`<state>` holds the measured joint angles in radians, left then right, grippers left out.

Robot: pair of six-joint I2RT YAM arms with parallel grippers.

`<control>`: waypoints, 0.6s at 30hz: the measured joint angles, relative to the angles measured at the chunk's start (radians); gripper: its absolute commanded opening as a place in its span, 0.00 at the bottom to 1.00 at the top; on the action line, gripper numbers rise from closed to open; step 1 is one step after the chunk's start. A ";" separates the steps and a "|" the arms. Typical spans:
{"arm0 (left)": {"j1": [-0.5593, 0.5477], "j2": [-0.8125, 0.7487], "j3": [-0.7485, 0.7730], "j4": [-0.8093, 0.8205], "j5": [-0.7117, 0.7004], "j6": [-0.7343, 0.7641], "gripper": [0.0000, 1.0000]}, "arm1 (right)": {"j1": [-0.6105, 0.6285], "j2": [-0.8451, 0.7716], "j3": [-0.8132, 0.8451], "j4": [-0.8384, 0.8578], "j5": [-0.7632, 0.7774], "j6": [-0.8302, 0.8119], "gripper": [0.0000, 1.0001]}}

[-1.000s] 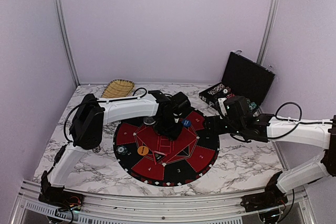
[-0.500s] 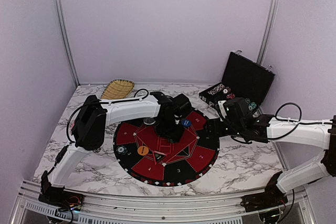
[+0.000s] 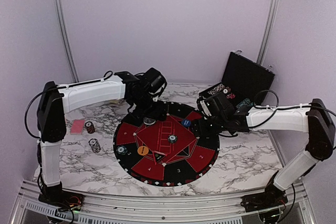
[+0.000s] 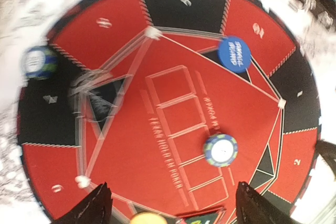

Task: Distribute texas hold em gaming equipment
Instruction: Place the poker chips pile at the community card area, then pick up the pile of poker chips from the community card area.

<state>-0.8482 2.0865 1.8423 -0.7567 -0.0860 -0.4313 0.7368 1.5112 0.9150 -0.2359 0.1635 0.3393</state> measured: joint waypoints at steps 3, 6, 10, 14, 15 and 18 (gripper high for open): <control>0.069 -0.152 -0.144 0.059 0.004 -0.001 0.82 | 0.036 0.079 0.074 -0.014 -0.004 -0.008 0.83; 0.145 -0.288 -0.276 0.108 0.011 0.000 0.82 | 0.072 0.172 0.163 -0.029 -0.007 -0.016 0.81; 0.223 -0.434 -0.429 0.151 0.024 0.003 0.82 | 0.105 0.289 0.268 -0.054 -0.017 -0.022 0.80; 0.269 -0.554 -0.561 0.173 0.040 0.009 0.82 | 0.120 0.381 0.334 -0.079 -0.027 -0.022 0.77; 0.277 -0.579 -0.588 0.177 0.044 0.011 0.82 | 0.123 0.401 0.347 -0.088 -0.028 -0.022 0.77; 0.303 -0.635 -0.647 0.188 0.054 0.017 0.82 | 0.128 0.449 0.386 -0.118 -0.028 -0.021 0.73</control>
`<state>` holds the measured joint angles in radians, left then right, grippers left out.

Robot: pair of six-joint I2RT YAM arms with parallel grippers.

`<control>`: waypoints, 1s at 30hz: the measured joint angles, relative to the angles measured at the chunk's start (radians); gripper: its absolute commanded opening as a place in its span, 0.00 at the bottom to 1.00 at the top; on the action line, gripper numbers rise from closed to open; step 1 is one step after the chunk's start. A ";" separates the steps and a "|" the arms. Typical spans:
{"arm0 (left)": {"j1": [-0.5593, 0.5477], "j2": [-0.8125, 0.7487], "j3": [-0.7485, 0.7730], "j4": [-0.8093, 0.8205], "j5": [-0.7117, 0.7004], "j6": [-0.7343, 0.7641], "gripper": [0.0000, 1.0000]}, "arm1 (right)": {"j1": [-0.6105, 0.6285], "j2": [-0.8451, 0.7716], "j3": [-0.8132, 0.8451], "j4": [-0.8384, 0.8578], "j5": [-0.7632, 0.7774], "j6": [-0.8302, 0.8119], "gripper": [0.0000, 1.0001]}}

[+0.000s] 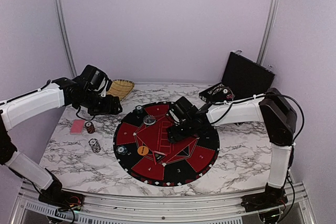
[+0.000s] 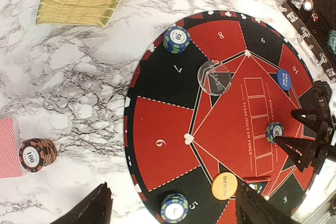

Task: Distribute texas hold em gaming equipment
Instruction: Pick up the pile of poker chips from the community card area.

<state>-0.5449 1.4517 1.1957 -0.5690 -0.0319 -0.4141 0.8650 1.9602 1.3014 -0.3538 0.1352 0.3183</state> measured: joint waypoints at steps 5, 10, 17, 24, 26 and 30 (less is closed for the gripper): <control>0.042 -0.064 -0.075 0.035 0.030 0.015 0.82 | 0.010 0.056 0.054 -0.037 0.004 0.004 0.69; 0.067 -0.076 -0.119 0.076 0.058 0.019 0.82 | 0.017 0.074 0.074 -0.068 0.005 0.008 0.66; 0.082 -0.076 -0.167 0.126 0.087 0.019 0.80 | 0.038 0.112 0.117 -0.090 0.012 0.011 0.60; 0.084 -0.076 -0.169 0.150 0.106 0.028 0.81 | 0.052 0.116 0.123 -0.098 0.031 0.031 0.53; 0.086 -0.076 -0.169 0.153 0.108 0.031 0.80 | 0.052 0.116 0.122 -0.098 0.034 0.039 0.50; 0.089 -0.076 -0.173 0.155 0.110 0.034 0.80 | 0.052 0.116 0.120 -0.097 0.044 0.051 0.37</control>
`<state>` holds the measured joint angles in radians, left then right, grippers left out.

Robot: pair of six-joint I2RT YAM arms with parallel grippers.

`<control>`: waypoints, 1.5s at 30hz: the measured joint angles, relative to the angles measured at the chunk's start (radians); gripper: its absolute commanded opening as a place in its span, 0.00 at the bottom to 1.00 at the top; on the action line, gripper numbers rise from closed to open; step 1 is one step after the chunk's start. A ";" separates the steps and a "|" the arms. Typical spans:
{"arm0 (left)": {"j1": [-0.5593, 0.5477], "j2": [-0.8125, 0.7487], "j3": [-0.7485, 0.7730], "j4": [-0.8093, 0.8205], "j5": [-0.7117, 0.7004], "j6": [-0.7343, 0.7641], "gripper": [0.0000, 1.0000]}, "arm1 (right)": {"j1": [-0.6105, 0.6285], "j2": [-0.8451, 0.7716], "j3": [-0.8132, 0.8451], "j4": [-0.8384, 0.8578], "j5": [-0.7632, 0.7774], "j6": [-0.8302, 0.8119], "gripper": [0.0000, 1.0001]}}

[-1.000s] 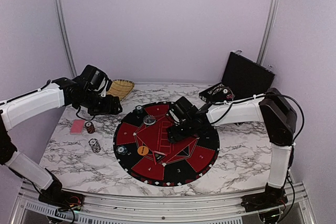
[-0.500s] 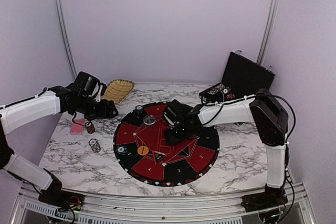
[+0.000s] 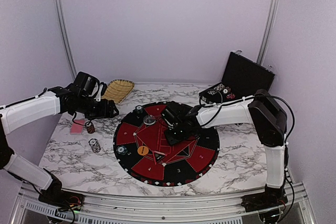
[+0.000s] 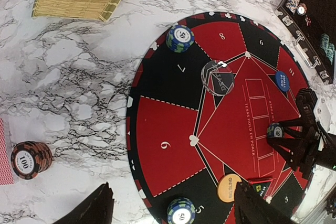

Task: Distribute texas hold em gaming equipment
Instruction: Pick up the pile of poker chips from the community card area, then place the poker chips pile in the small blind area.

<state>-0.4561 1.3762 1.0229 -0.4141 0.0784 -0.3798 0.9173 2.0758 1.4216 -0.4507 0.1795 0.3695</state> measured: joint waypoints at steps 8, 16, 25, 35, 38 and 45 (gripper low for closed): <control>0.003 0.000 -0.006 0.000 0.001 0.004 0.79 | -0.001 0.000 -0.002 0.003 0.005 0.012 0.16; 0.008 0.000 -0.006 0.003 0.001 0.006 0.79 | -0.021 -0.024 -0.027 -0.002 0.007 0.012 0.14; 0.012 0.000 -0.011 0.013 0.008 0.006 0.79 | -0.123 -0.095 -0.052 -0.022 0.022 -0.011 0.13; 0.012 -0.001 -0.012 0.021 0.018 0.006 0.79 | -0.289 -0.088 -0.011 -0.026 0.035 -0.082 0.14; 0.012 -0.001 -0.013 0.022 0.018 0.006 0.79 | -0.329 -0.068 0.031 -0.023 0.031 -0.100 0.13; 0.012 -0.001 -0.019 0.023 0.018 0.006 0.78 | -0.378 -0.008 0.085 -0.020 0.026 -0.133 0.14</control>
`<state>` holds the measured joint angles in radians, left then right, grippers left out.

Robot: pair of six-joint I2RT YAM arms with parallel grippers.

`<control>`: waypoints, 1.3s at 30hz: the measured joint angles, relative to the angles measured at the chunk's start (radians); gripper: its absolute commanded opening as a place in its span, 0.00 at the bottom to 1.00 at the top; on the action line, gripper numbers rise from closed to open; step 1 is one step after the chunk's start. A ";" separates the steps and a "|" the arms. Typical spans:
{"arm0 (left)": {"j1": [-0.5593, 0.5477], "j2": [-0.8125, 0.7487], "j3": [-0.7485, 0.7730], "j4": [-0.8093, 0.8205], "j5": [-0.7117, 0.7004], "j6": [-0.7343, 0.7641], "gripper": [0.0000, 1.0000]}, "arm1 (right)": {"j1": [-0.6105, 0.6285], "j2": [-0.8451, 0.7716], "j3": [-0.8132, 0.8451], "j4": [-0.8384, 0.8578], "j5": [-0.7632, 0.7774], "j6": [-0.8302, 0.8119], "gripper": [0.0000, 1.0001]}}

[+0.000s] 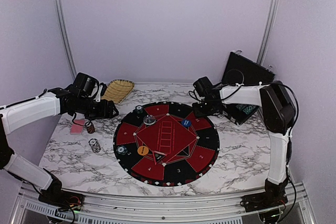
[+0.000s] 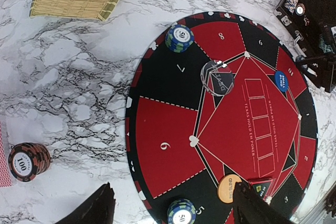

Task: Distribute texas hold em gaming equipment
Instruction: Place the poker chips pile in the small blind area.

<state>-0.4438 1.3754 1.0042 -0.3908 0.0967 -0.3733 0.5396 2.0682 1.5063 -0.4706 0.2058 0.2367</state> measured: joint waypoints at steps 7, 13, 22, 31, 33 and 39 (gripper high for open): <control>0.000 0.000 0.000 0.000 0.000 0.000 0.79 | -0.014 0.025 0.000 -0.002 -0.014 -0.007 0.13; 0.000 0.000 0.000 0.000 0.001 0.000 0.78 | -0.016 0.024 -0.007 0.005 -0.015 -0.006 0.13; 0.000 0.000 0.000 0.001 0.012 0.000 0.78 | -0.016 -0.005 -0.085 0.021 -0.017 -0.004 0.13; 0.000 0.000 0.000 0.001 0.019 0.000 0.78 | -0.017 -0.012 -0.077 0.012 -0.021 -0.007 0.13; 0.000 0.000 0.000 0.001 0.019 0.000 0.78 | -0.017 0.009 -0.035 0.010 -0.023 -0.010 0.13; 0.000 0.000 -0.003 0.002 0.020 0.000 0.78 | -0.017 0.107 0.133 0.004 -0.031 -0.033 0.13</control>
<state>-0.4438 1.3758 1.0008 -0.3893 0.1169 -0.3733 0.5228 2.1754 1.6390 -0.4664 0.1753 0.2039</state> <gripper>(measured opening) 0.781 0.398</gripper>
